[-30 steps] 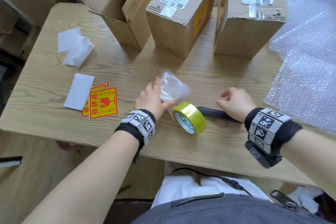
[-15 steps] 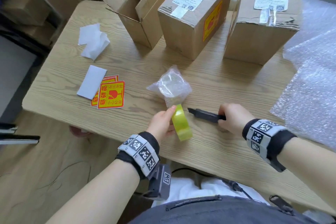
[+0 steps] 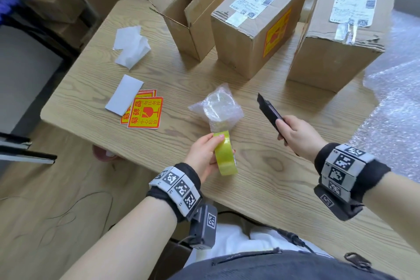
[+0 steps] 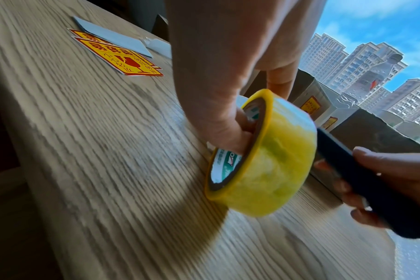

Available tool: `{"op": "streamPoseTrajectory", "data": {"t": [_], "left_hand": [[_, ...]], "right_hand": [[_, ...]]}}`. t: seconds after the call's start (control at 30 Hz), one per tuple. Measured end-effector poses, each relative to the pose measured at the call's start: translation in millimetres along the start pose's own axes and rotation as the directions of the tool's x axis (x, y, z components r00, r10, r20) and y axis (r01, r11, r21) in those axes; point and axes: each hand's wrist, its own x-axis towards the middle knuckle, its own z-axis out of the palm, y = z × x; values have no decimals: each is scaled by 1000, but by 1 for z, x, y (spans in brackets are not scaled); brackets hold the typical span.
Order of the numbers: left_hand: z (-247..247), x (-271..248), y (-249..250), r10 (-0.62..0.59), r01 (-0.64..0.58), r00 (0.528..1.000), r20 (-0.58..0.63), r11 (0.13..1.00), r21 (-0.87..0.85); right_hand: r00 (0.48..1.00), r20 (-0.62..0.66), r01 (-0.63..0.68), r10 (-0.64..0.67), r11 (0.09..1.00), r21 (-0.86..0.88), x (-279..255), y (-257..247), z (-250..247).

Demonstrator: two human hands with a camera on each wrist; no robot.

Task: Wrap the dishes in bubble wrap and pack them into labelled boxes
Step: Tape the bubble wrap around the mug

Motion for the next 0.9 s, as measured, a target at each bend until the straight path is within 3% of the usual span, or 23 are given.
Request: {"op": "streamPoseTrajectory", "data": {"t": [0.07, 0.17, 0.2, 0.27, 0.37, 0.43, 0.67, 0.9], "left_hand": [[2, -2, 1, -5, 5, 1000, 4, 999, 46], [6, -3, 4, -24, 25, 1000, -3, 999, 36], [7, -3, 5, -27, 28, 1000, -5, 999, 28], [8, -1, 4, -39, 39, 999, -8, 999, 37], [6, 2, 3, -42, 41, 999, 10, 998, 46], [5, 3, 4, -40, 39, 999, 19, 998, 46], [1, 2, 3, -16, 16, 1000, 2, 999, 47], [-1, 1, 4, -8, 8, 1000, 15, 999, 40]], "right_hand": [[996, -27, 84, -83, 995, 54, 0, -7, -5], [987, 88, 120, -133, 983, 138, -1, -24, -13], [980, 134, 133, -146, 986, 102, -1, -28, -15], [965, 186, 211, -185, 969, -130, 2, -36, -14], [945, 221, 321, -240, 802, -504, 10, -47, -4], [926, 227, 374, -301, 664, -647, 17, -58, -2], [869, 355, 472, -346, 360, -805, 21, -93, -1], [843, 376, 485, -385, 242, -840, 14, -99, 14]]}}
